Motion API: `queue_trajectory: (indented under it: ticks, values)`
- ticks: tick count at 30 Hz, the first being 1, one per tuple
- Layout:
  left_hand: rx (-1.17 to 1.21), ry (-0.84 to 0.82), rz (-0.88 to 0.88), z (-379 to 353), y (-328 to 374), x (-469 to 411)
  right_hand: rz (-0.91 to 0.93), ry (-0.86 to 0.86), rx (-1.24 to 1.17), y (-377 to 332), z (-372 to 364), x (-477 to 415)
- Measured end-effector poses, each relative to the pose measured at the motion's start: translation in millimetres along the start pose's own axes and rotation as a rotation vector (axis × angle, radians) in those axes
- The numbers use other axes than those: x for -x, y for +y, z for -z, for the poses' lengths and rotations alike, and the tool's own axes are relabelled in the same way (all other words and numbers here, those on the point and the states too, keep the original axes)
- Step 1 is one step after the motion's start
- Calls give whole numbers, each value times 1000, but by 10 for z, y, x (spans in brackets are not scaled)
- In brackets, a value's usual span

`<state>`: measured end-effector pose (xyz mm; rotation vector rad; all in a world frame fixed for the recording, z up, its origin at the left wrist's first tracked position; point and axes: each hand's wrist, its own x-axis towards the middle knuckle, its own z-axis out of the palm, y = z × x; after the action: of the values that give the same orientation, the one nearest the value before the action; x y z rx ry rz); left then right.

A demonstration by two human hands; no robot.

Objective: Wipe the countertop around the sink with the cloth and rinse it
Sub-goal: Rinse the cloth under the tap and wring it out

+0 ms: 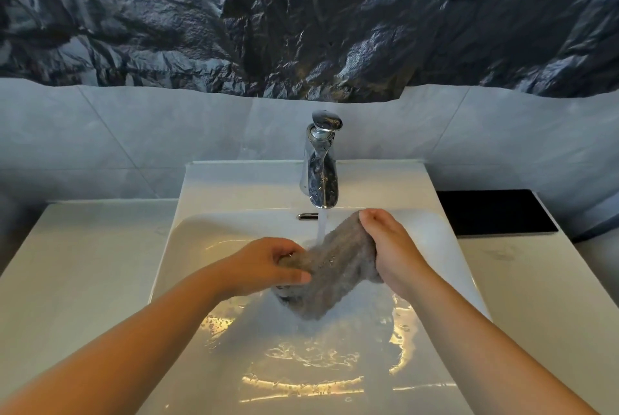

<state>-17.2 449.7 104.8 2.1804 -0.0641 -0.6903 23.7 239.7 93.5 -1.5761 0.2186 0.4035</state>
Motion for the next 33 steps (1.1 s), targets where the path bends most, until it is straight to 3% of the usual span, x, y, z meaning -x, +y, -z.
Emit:
queue_trajectory:
  ticks: [2,5,7,9,11,13,17,20,23,25,28,33]
  values:
    - [157,39,17,-16,-33,-28,-47,-112,-147,-28,66,-1]
    - [734,56,102,-36,-58,-52,-61,-249,-176,5,164,25]
    - [976,59,104,-58,-15,-89,-71,-247,-165,37,162,71]
    - [1057,118,89,-111,46,-127,-60,-169,-69,104,102,80]
    - [1072,181,76,-162,79,-169,-29,-51,119,212,36,49]
    - [1078,236,68,-184,91,-200,-63,-16,82,297,-30,40]
    - [1122,244,43,-213,140,-202,-232,-229,-206,384,-107,84]
    - [832,381,143,-297,103,-254,-261,-268,-140,381,-168,145]
    - [512,416,247,-342,2,-291,-196,-46,86,306,-213,155]
    - [524,335,296,-346,-7,-278,-77,68,130,313,-218,146]
    - [561,327,299,-388,-51,-326,81,75,91,296,-259,177]
    - [590,283,303,-514,70,-308,166,82,-37,193,-344,238]
